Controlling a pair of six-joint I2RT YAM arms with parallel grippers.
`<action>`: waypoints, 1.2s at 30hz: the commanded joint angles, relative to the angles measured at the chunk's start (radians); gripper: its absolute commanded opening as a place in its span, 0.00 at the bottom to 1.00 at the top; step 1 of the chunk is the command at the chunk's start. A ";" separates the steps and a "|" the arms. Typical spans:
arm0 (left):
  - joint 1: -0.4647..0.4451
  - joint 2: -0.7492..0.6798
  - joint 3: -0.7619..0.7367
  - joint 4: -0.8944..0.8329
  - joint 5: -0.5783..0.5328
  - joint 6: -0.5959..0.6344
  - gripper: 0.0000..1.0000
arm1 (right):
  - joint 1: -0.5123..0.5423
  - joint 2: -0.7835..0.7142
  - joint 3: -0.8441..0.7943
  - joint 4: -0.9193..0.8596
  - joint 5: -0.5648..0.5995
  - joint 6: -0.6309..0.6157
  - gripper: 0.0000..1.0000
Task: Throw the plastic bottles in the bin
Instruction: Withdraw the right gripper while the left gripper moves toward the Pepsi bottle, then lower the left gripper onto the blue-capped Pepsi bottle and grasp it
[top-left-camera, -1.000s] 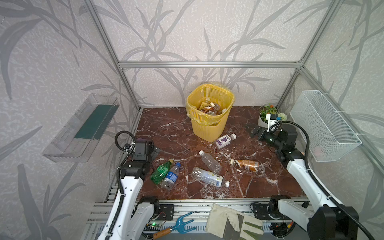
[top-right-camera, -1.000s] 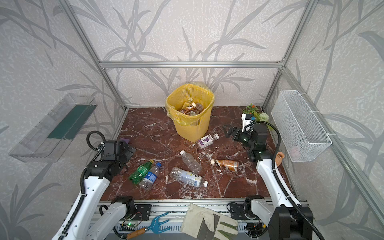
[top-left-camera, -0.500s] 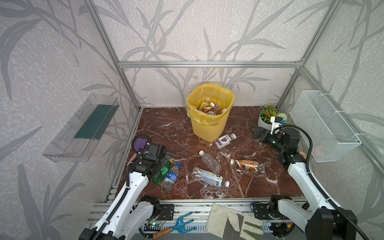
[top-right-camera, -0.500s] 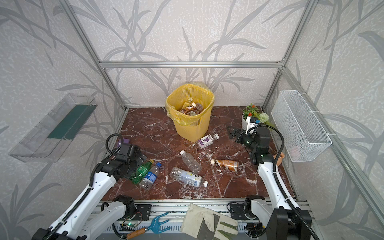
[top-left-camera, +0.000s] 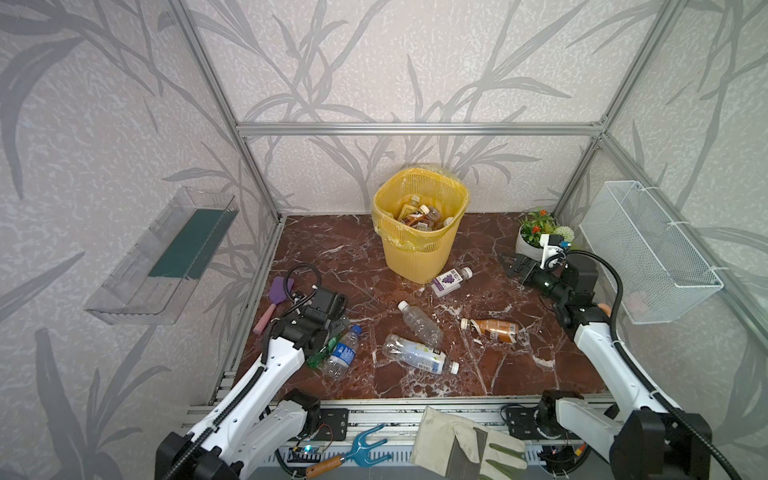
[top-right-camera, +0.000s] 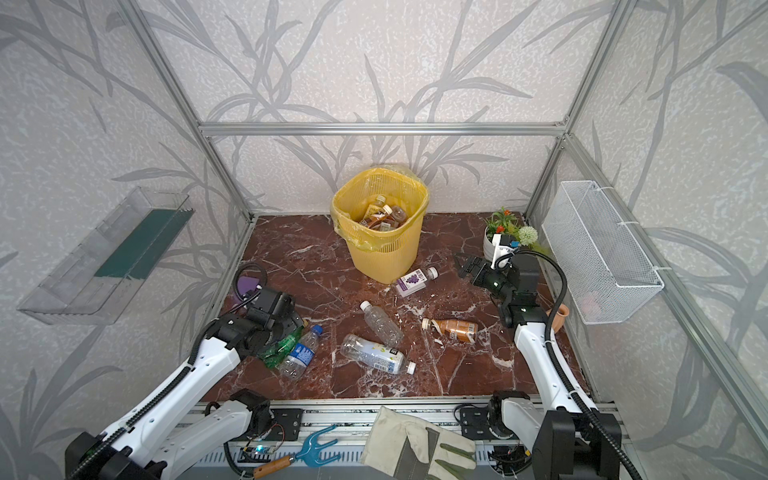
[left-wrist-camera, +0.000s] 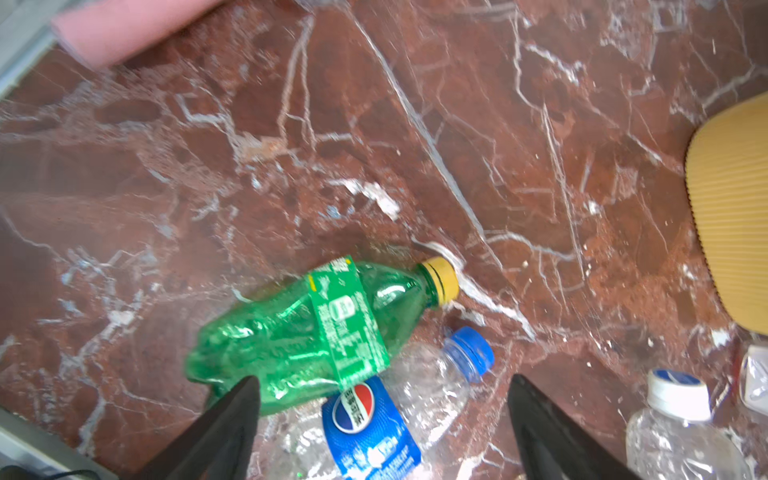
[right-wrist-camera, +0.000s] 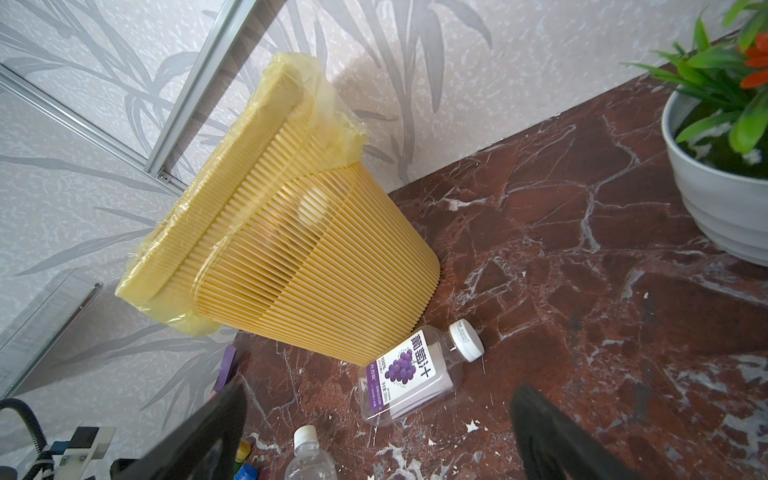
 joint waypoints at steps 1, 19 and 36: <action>-0.074 0.019 -0.021 -0.019 -0.002 -0.021 0.91 | -0.007 0.005 -0.007 0.036 -0.019 0.010 0.99; -0.229 0.103 -0.130 0.054 0.052 -0.084 0.90 | -0.011 0.003 -0.011 0.055 -0.040 0.036 0.99; -0.230 0.222 -0.136 0.164 0.118 0.031 0.87 | -0.035 0.004 -0.034 0.105 -0.069 0.077 0.99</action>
